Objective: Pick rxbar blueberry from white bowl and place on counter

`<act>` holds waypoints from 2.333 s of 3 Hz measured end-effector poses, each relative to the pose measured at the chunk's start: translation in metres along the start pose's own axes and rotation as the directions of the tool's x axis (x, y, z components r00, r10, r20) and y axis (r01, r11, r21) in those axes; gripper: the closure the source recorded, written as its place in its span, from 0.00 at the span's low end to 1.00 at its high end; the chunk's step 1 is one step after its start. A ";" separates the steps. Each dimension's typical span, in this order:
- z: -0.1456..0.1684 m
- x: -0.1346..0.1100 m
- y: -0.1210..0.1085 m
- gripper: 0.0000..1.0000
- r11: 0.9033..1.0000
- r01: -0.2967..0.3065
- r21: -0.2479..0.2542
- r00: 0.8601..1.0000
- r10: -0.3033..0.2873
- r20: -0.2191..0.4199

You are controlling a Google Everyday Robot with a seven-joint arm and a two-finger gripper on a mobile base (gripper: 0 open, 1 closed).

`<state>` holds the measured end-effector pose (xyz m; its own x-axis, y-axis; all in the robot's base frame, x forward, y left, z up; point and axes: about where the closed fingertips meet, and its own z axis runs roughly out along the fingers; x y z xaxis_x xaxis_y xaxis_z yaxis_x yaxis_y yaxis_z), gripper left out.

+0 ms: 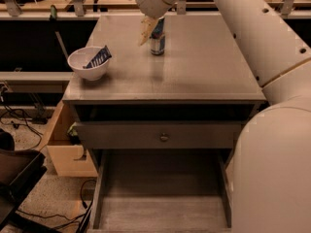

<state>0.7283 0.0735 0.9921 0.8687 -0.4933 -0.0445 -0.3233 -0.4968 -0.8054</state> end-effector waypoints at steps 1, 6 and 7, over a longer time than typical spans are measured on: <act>0.008 -0.009 0.011 0.00 0.998 0.057 0.027 0.997 -0.058 0.058; 0.065 -0.017 0.019 0.32 0.985 0.129 0.110 0.968 -0.150 0.201; 0.071 -0.018 0.021 0.39 0.985 0.127 0.113 0.965 -0.149 0.215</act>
Offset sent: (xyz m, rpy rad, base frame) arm -0.0183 0.0131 -0.0301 0.0643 -0.0756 0.1956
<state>0.7324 0.1228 0.9339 0.9674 -0.2484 -0.0497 -0.1655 -0.4713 -0.8663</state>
